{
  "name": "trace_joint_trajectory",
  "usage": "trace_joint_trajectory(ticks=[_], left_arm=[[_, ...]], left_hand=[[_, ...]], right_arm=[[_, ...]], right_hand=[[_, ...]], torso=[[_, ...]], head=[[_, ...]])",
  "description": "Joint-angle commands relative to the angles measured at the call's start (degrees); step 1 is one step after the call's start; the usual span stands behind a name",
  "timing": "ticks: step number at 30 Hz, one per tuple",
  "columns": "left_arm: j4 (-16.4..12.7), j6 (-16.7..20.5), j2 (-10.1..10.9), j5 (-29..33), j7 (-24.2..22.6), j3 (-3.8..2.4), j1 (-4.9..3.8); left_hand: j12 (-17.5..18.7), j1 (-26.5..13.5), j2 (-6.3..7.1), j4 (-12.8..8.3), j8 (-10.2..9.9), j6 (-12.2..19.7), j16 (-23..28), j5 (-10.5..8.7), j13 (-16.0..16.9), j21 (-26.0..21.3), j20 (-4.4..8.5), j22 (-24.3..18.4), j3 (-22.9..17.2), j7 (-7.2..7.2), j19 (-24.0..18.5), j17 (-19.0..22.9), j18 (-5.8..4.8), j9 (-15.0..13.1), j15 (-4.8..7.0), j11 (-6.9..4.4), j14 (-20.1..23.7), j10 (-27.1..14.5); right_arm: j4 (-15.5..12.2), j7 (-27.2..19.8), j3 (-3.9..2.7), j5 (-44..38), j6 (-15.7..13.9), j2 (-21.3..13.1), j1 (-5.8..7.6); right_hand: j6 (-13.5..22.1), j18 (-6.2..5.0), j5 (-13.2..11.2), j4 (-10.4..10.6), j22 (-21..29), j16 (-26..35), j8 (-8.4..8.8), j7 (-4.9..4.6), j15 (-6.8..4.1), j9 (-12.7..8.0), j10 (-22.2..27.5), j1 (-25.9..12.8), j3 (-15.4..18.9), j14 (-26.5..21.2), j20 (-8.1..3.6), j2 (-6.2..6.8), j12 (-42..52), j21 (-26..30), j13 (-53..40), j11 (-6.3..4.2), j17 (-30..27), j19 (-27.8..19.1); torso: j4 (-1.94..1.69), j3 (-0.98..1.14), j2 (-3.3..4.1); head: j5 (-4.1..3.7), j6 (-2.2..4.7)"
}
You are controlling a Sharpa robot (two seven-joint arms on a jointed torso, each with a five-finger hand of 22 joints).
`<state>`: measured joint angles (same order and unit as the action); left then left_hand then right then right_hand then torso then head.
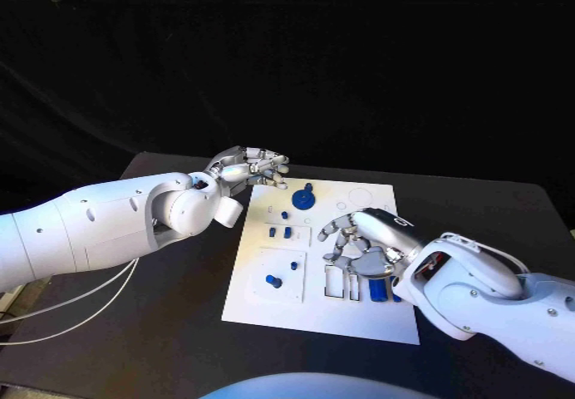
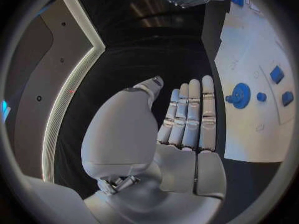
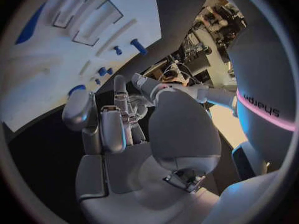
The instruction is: Assemble the parts on the task board
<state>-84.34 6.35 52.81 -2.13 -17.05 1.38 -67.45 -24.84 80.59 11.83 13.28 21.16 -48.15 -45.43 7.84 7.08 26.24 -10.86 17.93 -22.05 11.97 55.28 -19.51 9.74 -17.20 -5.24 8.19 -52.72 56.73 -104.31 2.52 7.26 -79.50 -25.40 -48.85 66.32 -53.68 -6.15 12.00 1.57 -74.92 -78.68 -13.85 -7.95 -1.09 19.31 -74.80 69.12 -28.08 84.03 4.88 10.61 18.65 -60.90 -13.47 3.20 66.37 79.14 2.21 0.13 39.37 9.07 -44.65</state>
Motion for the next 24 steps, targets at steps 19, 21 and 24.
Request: trace_joint_trajectory(ticks=[19,21,24], left_arm=[[-0.4,-0.5,0.3,0.2,-0.8,0.25,0.0],[-0.4,-0.5,0.3,0.2,-0.8,0.26,0.0],[-0.4,-0.6,0.2,0.2,-0.8,0.27,0.0]], left_hand=[[-0.4,0.2,-0.41,0.1,0.4,0.6,-0.3,0.08,0.1,-0.3,-0.09,-0.1,0.5,-0.02,0.3,0.1,0.65,-0.1,0.08,0.06,0.4,-0.6],[-0.4,0.2,-0.41,0.1,0.4,0.6,-0.3,0.08,0.1,-0.3,-0.09,-0.1,0.5,-0.02,0.3,0.1,0.65,-0.1,0.08,0.06,0.4,-0.6],[-0.4,0.2,-0.41,0.1,0.4,0.6,-0.3,0.08,0.1,-0.3,-0.09,-0.1,0.5,-0.02,0.3,0.1,0.65,-0.1,0.08,0.06,0.4,-0.6]], right_arm=[[-5.0,13.6,1.27,6.6,7.1,-16.9,-1.41],[-5.3,14.6,1.35,4.7,6.6,-16.8,-1.98],[-5.3,15.6,1.41,2.5,6.1,-16.1,-2.71]], right_hand=[[3.2,2.44,2.5,14.4,-7.9,-5.3,-12.86,2.29,-1.65,14.0,1.3,-7.3,12.3,3.2,-1.48,-0.1,40.6,-9.9,-44.9,-2.0,8.0,4.3],[3.3,2.48,2.5,14.5,-8.0,-5.4,-12.83,2.32,-1.68,14.1,0.9,-6.6,12.6,3.2,-1.51,-0.09,41.6,-10.1,-46.0,-2.04,8.3,4.4],[3.4,2.49,2.7,14.6,-8.1,-5.5,-12.77,2.31,-1.69,14.2,0.8,-6.2,12.8,3.3,-1.52,-0.08,41.8,-10.1,-46.3,-2.04,8.4,4.4]], torso=[[0.89,-0.16,-0.6],[0.92,-0.19,-0.6],[0.98,-0.19,-0.66]], head=[[-6.78,-0.18],[-6.9,-0.16],[-6.87,-0.26]])
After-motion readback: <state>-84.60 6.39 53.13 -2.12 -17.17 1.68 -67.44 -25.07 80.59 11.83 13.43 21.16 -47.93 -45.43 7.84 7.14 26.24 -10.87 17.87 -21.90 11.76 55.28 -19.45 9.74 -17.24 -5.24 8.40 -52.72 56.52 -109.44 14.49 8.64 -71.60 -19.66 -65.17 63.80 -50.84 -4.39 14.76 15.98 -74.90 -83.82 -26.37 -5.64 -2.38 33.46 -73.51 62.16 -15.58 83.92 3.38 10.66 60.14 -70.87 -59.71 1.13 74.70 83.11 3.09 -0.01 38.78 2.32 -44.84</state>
